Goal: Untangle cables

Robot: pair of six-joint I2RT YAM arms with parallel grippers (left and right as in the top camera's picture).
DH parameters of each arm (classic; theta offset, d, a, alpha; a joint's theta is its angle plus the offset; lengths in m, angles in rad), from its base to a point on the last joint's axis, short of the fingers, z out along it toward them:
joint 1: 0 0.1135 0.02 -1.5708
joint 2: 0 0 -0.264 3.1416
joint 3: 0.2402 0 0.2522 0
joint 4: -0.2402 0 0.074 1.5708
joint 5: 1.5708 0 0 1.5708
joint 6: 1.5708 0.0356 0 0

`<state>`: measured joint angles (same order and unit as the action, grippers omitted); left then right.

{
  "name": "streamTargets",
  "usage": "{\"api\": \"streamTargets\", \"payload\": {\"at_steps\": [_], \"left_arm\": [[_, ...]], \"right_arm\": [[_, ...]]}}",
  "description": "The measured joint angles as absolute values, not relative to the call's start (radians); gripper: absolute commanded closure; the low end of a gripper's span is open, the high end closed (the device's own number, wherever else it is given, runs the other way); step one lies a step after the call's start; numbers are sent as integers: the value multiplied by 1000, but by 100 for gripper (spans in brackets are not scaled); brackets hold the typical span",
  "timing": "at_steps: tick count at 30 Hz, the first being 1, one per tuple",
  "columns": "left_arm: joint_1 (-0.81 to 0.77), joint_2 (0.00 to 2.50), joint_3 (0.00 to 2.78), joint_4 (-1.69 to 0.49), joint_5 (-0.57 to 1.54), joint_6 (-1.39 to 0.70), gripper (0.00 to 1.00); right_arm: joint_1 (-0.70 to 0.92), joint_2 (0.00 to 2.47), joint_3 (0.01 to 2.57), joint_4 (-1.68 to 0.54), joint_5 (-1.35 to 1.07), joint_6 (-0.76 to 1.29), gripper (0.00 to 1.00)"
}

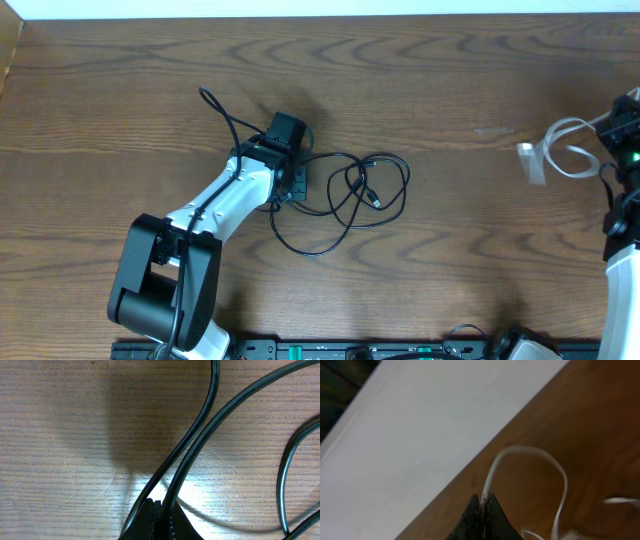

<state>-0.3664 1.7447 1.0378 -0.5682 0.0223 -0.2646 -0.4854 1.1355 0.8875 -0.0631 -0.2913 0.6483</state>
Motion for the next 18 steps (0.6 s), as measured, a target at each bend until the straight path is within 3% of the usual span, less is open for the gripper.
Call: {"api": "streamTargets", "payload": {"at_steps": [18], "left_arm": [[-366,1745,1038,-553,298,-266,92]], "right_arm": [[-505,1146,888,-298,-234,482,99]]}}
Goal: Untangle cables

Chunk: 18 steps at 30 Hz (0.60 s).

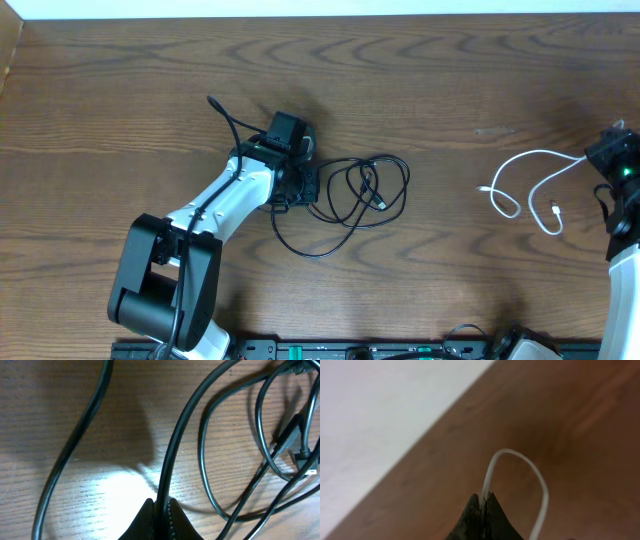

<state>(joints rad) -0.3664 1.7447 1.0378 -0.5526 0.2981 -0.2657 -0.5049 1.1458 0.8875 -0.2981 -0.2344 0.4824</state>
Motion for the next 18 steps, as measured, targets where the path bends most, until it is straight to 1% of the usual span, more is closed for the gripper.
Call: {"api": "streamTargets", "payload": {"at_steps": [7,18], "left_arm": [[-366,1745,1038,-554,314,-266,92],[-367,1745,1038,-569,317,-266,92]], "right_arm": [[-505,1193,888,-337,-59,391,99],[-525,1233,888,-196,295,335,99]]}}
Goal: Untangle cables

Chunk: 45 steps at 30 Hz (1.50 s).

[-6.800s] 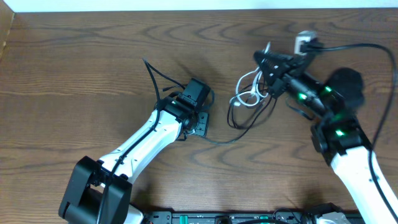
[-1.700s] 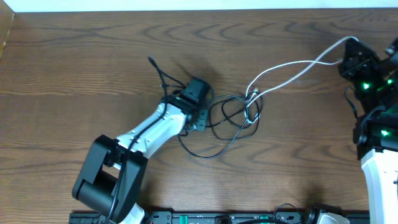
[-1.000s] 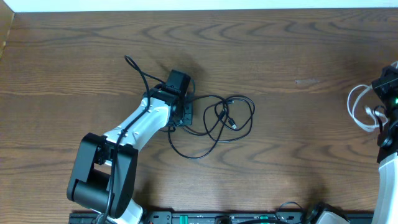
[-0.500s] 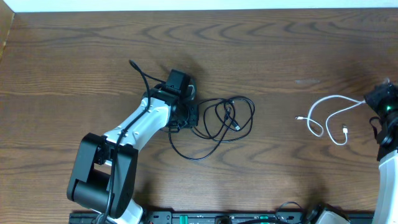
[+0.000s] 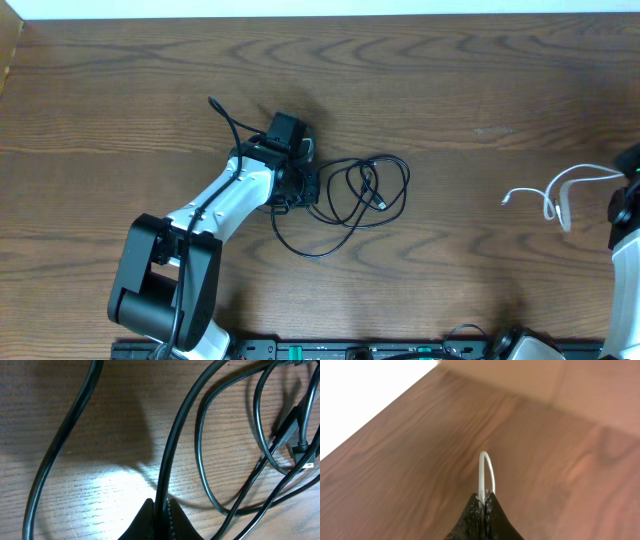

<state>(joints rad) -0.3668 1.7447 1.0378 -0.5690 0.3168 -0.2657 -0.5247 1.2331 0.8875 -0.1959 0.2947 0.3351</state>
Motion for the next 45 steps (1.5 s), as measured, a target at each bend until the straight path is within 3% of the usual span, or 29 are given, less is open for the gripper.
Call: {"api": "streamTargets", "payload": {"at_steps": [7,18,21,23,25,27,35,37,40,42,45], "left_arm": [[-366,1745,1038,-569,317,-266,92],[-366,1745,1038,-572,317,-266,92],[-366,1745,1038,-572,317,-266,92],[-366,1745,1038,-572,317,-266,92],[-367,1745,1038,-572,317,-266,92],[-366,1745,1038,-573,317,-266,92],[-367,1745,1038,-572,317,-266,92],[-367,1745,1038,-572,317,-266,93],[-367,1744,1038,-568,317,-266,93],[-366,1737,1038,-567,330,-266,93],[-366,1699,1054,-568,373,-265,92]], "right_arm": [[-567,1233,888,-75,460,328,99],[-614,1236,888,30,505,317,99],[-614,1251,888,-6,482,316,94],[-615,1271,888,-53,441,310,81],[-616,1295,888,-116,383,308,56],[-616,1317,888,-179,310,307,39],[-617,1329,888,-318,7,303,17],[-616,1328,888,-335,-80,303,17],[-601,1328,888,-351,-229,296,40],[-577,1329,888,-357,-317,275,41],[-513,1328,888,-379,-416,258,32]]}}
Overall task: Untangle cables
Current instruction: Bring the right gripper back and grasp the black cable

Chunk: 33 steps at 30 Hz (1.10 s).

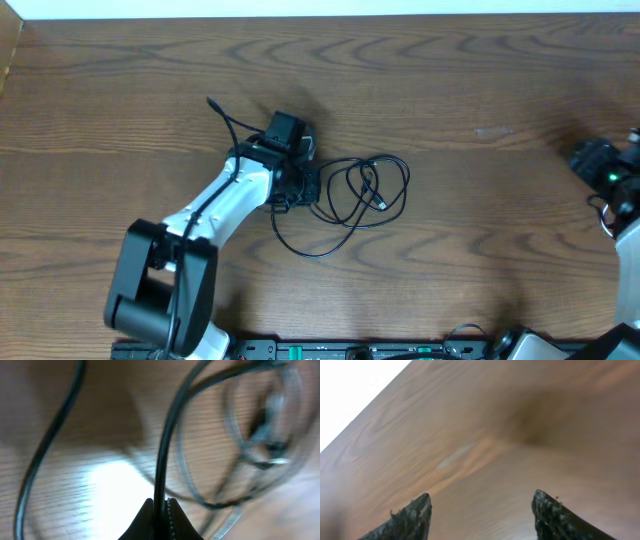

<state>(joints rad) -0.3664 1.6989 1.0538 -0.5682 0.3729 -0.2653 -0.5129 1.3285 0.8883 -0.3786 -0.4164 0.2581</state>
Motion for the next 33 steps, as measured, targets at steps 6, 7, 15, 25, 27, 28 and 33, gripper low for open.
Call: {"api": "streamTargets", "payload": {"at_steps": [6,7,15,25,27,28,33], "left_arm": [[-367,1495,1178,-492,418,-265,93],[-367,1449,1194,-466,421,-265,92],[-367,1195,1220,-383,433,-312,92],[-367,1166,1220,-384,436,-344,92],[-367,1166,1220,-380,440,-344,93],[-367,1166,1220,-371,443,-344,93],[-367,1163,1220,-343,457,-344,93]], "right_arm": [[-324,1329,888,-399,-497,223,28],[-285,1328,888,-399,-503,218,27],[10,1328,888,-389,-516,181,26],[279,1369,888,-361,-410,173,23],[313,1407,888,-338,-399,172,26],[328,1426,888,-326,-392,171,30],[389,1534,888,-214,-373,213,41]]}}
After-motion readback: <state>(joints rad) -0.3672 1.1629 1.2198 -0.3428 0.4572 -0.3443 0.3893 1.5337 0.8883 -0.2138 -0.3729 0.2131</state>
